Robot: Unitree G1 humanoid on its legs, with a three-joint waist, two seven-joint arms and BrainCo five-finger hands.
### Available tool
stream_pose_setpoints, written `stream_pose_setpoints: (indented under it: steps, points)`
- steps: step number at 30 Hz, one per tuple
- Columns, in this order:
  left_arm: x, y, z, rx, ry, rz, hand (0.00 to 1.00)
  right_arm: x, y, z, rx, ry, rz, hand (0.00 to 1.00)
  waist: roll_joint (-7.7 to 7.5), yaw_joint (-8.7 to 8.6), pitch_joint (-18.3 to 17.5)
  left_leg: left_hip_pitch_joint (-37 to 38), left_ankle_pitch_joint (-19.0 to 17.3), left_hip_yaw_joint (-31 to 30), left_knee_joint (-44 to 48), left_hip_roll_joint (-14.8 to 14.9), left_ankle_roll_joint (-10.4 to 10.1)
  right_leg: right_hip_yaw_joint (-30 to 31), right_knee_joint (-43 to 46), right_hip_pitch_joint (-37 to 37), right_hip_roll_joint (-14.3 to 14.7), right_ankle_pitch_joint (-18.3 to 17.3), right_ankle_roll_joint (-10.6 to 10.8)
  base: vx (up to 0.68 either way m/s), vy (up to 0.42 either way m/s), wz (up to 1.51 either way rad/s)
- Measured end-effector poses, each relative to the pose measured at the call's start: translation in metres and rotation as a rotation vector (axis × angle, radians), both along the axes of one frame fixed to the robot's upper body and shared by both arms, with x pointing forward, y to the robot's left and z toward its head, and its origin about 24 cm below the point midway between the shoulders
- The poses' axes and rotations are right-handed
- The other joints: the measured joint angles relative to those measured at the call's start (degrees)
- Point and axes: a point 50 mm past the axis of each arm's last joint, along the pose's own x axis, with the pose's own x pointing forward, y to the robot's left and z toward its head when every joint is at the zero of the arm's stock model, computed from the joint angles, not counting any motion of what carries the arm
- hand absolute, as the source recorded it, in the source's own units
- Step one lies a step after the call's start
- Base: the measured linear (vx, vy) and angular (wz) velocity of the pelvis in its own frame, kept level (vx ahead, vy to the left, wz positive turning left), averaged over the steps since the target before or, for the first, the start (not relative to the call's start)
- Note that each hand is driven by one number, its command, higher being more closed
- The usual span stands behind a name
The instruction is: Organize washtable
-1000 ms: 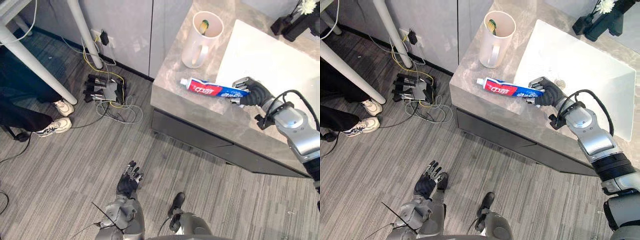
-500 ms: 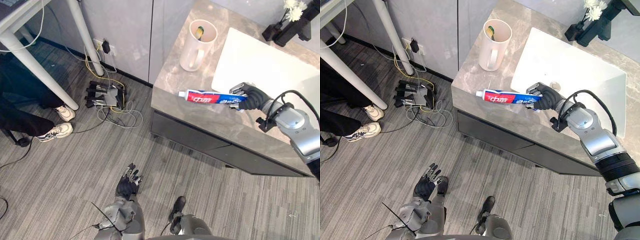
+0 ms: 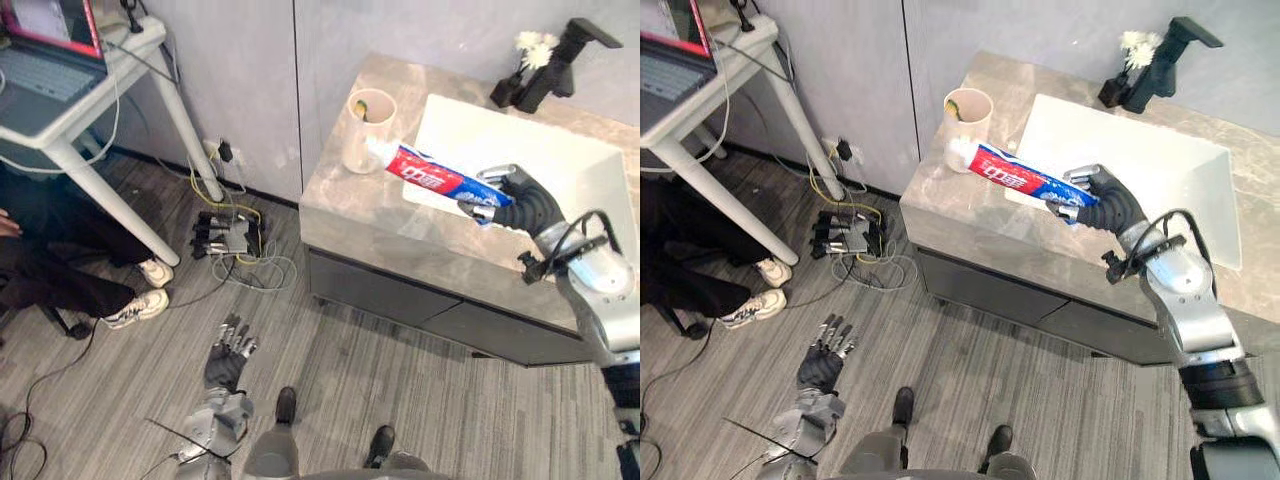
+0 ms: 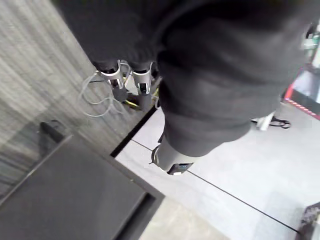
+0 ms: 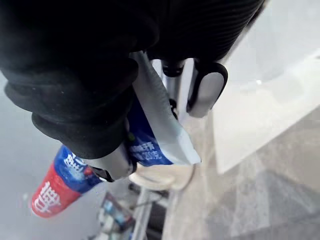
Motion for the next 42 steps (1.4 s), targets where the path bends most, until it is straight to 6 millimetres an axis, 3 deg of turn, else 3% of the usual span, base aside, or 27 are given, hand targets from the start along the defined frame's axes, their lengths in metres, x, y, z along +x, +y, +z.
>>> stream_pose_setpoints:
  steps: [5, 9, 16, 25, 32, 42]
  points:
    - [0.011, -0.006, 0.020, -0.007, -0.099, -0.024, 0.00, -0.019, 0.023, -0.034, 0.194, 0.064, 0.058, 1.00, 0.57, -0.19, -1.7, 0.3, 0.0, 0.2, 0.0, 0.0, 0.0, 0.2, -0.3, 0.1, 0.1, 0.0, 0.0, -0.01, 0.001, -0.02]
    - [0.031, -0.026, 0.043, -0.068, -0.217, -0.101, 0.00, -0.034, 0.056, -0.069, 0.364, 0.178, 0.119, 1.00, 1.01, -0.76, -2.6, 0.6, 0.0, 0.1, 0.0, 0.0, 0.0, 0.1, -0.4, 0.5, 0.1, 0.0, 0.0, 0.00, 0.000, 0.00]
    - [0.050, -0.029, 0.087, -0.040, -0.410, -0.179, 0.00, -0.054, 0.095, -0.101, 0.503, 0.318, 0.205, 1.00, 1.16, -2.97, -3.6, 1.2, 0.0, 0.6, 0.0, 0.0, 0.0, 0.6, -0.6, 1.0, 0.1, 0.1, -0.1, 0.00, 0.000, -0.03]
    - [0.062, -0.045, 0.105, -0.027, -0.481, -0.292, 0.00, -0.076, 0.114, -0.127, 0.546, 0.484, 0.277, 1.00, 1.58, -3.23, -4.0, 1.9, -0.1, 2.4, -0.2, 0.4, -0.1, 2.4, -1.2, 0.6, 0.6, 0.8, -0.9, -0.03, -0.003, -0.11]
    - [0.064, -0.054, 0.111, -0.021, -0.501, -0.346, 0.00, -0.082, 0.117, -0.133, 0.547, 0.516, 0.285, 1.00, 2.06, -4.32, -5.3, 1.8, -0.1, 3.1, -0.2, 0.3, 0.0, 3.2, -1.5, 0.1, 0.6, 1.0, -1.2, -0.01, 0.001, -0.06]
    - [0.069, -0.074, 0.119, -0.035, -0.529, -0.442, 0.00, -0.083, 0.120, -0.138, 0.545, 0.539, 0.289, 1.00, 2.14, -4.57, -5.7, 1.8, -0.1, 3.2, -0.2, 0.3, 0.0, 3.3, -1.6, 0.0, 0.6, 1.1, -1.3, 0.00, 0.000, 0.00]
